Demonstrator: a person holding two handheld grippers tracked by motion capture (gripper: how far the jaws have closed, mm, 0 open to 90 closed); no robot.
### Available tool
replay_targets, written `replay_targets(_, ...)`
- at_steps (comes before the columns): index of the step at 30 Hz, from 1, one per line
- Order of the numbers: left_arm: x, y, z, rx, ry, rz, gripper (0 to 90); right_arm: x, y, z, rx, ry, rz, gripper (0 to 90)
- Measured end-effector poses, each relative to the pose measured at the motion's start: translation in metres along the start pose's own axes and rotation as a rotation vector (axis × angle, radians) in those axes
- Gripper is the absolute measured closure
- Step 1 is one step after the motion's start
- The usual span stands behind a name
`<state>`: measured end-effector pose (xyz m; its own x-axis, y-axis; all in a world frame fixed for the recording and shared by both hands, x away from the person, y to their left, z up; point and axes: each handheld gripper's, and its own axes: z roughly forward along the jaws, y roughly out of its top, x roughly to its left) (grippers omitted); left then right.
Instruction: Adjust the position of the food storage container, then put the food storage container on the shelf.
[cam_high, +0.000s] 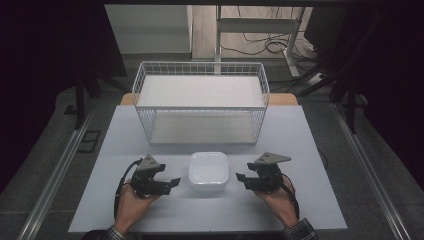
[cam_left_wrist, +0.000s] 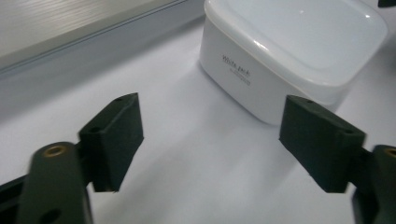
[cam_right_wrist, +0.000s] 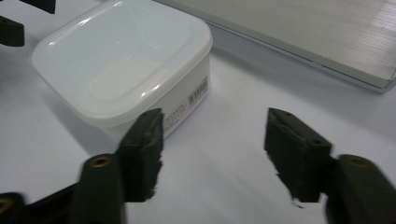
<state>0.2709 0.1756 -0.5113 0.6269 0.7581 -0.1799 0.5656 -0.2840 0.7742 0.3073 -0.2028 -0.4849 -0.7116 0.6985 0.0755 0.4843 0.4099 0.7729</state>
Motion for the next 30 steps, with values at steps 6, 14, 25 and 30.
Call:
replay_targets(6, 0.000, -0.011, -0.007, 0.005, 0.011, -0.015, 3.0, 0.002, -0.012, -0.004, -0.015, -0.003, -0.003, 10.1)
replay_targets(14, -0.002, -0.019, -0.005, 0.035, 0.029, 0.035, 0.9, 0.000, -0.025, -0.006, 0.014, -0.015, -0.021, 2.5)
replay_targets(25, 0.003, -0.016, -0.002, 0.013, 0.009, 0.007, 0.0, -0.001, -0.020, -0.004, 0.015, -0.019, -0.052, 2.3)
replay_targets(30, 0.001, -0.008, 0.001, 0.026, -0.037, -0.010, 0.0, 0.000, -0.014, -0.001, 0.003, 0.001, -0.042, 2.4)
